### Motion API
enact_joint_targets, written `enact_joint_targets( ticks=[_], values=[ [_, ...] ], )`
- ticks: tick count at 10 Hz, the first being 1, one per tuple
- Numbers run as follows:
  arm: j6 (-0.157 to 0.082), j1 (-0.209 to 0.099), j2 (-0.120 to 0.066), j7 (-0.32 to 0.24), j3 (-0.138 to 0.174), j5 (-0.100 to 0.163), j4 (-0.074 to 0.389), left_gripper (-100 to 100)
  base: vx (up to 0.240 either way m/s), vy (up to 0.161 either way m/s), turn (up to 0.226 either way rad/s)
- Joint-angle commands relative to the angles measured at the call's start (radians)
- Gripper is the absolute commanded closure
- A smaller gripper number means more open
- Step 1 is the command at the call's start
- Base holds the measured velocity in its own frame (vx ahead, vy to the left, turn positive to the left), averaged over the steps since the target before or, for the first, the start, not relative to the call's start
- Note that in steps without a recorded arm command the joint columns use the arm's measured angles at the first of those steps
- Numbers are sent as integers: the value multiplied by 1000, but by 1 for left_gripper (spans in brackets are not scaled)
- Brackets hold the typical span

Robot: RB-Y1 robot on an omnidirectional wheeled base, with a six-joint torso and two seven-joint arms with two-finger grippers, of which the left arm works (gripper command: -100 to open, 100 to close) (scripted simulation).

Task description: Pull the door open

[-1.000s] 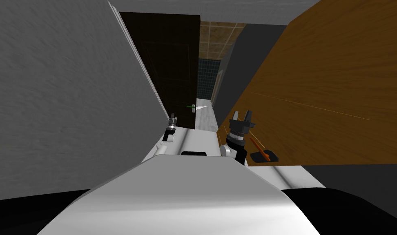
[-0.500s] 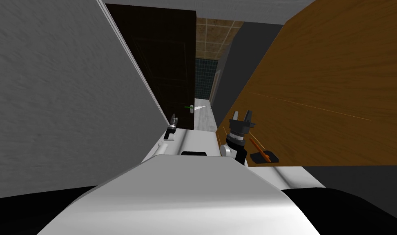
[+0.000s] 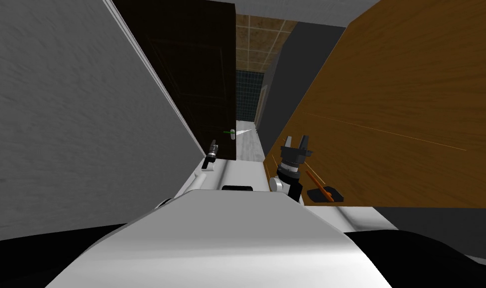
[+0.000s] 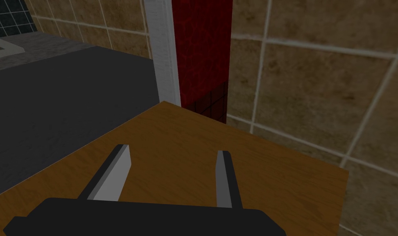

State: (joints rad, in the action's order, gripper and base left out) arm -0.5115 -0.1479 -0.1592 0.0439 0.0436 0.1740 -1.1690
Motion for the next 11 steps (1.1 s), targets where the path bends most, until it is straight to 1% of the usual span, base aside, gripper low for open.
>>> enact_joint_targets(
  ticks=[1,2,3,8,11],
  values=[
    [7,-27,-7,-5,2,5,46,-100,81,7,-105],
    [10,-45,-11,-8,4,8,70,-100,106,3,-94],
    [10,-45,-11,-8,4,8,78,-100,72,-1,-29],
    [24,-132,-28,-22,10,21,228,-100,84,11,-87],
    [32,-177,-37,-30,13,28,305,-100,87,9,-67]
  ],
)
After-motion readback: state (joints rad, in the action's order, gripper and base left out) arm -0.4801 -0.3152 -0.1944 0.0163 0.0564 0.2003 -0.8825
